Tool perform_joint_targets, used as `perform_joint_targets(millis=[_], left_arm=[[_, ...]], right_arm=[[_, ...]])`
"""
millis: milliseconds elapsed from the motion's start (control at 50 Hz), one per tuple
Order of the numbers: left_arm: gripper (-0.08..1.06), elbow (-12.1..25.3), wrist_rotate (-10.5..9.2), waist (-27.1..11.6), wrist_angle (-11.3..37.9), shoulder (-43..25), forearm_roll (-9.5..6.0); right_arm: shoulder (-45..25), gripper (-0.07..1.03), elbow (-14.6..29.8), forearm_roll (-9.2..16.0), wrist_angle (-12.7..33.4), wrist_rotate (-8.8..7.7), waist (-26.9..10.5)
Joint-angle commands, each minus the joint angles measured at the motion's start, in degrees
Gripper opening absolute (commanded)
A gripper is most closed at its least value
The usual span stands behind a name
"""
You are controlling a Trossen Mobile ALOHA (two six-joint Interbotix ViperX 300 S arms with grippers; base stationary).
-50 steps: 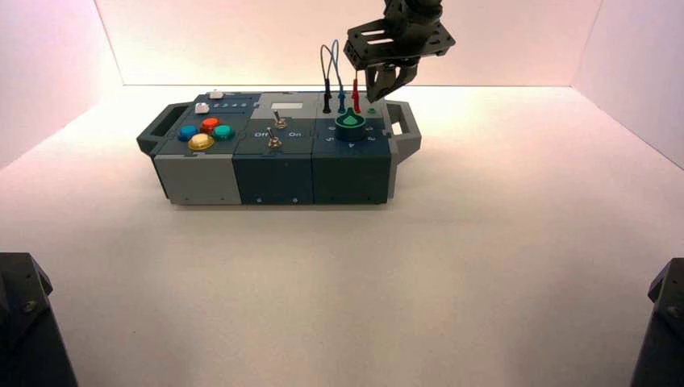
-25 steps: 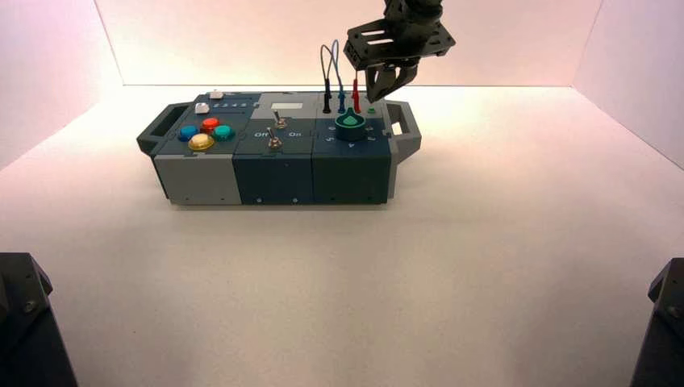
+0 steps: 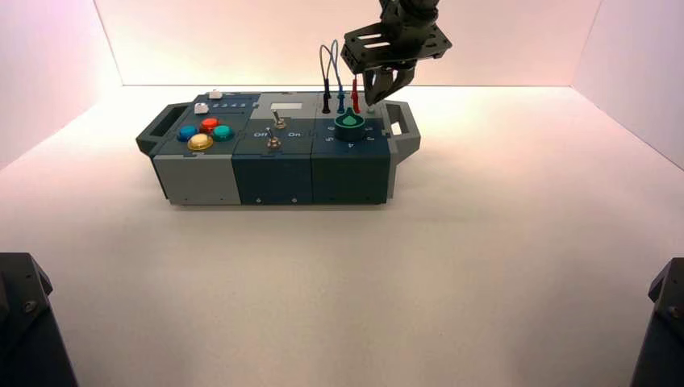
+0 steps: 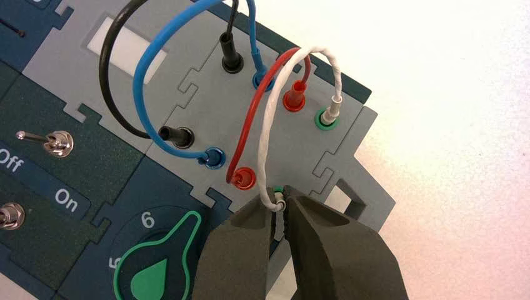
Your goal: Insert the white wire.
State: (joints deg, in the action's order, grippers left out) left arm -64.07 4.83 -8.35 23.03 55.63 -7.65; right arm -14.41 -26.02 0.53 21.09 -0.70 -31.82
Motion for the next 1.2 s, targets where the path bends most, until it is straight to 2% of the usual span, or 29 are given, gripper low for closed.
perform_joint_targets(millis=[20, 360, 640, 720, 800, 1040, 1100, 1200], left_arm=[[0.02, 2.2, 0.18, 0.3, -0.2, -0.7, 0.09], [0.02, 2.1, 0.35, 0.3, -0.1, -0.7, 0.18], [0.02, 2.2, 0.44, 0.4, 0.5, -0.7, 0.18], [0.02, 2.2, 0.44, 0.4, 0.9, -0.7, 0.18], [0.02, 2.1, 0.44, 0.4, 1.1, -0.5, 0.18], [0.02, 2.1, 0.44, 0.4, 1.1, -0.7, 0.18], [0.02, 2.0, 0.44, 0.4, 1.2, -0.7, 0.18], [0.02, 2.0, 0.44, 0.4, 1.4, -0.5, 0.18]], right_arm=[[-0.5, -0.02, 2.1, 0.4, 0.5, 0.26, -1.8], [-4.4, -0.02, 3.4, 0.2, 1.6, 0.18, -1.9], [-2.4, -0.02, 3.5, -0.4, 3.1, -0.44, -2.2], [-1.0, 0.06, 3.7, -1.2, 3.3, -0.62, -2.5], [-0.1, 0.2, 4.4, -1.2, 4.4, -0.44, -2.5], [1.0, 0.48, 7.7, -1.1, 12.3, -0.26, -2.6], [1.2, 0.53, 8.0, -1.0, 13.1, -0.35, -2.5], [1.7, 0.55, 8.2, -1.0, 14.6, -0.09, -2.6]])
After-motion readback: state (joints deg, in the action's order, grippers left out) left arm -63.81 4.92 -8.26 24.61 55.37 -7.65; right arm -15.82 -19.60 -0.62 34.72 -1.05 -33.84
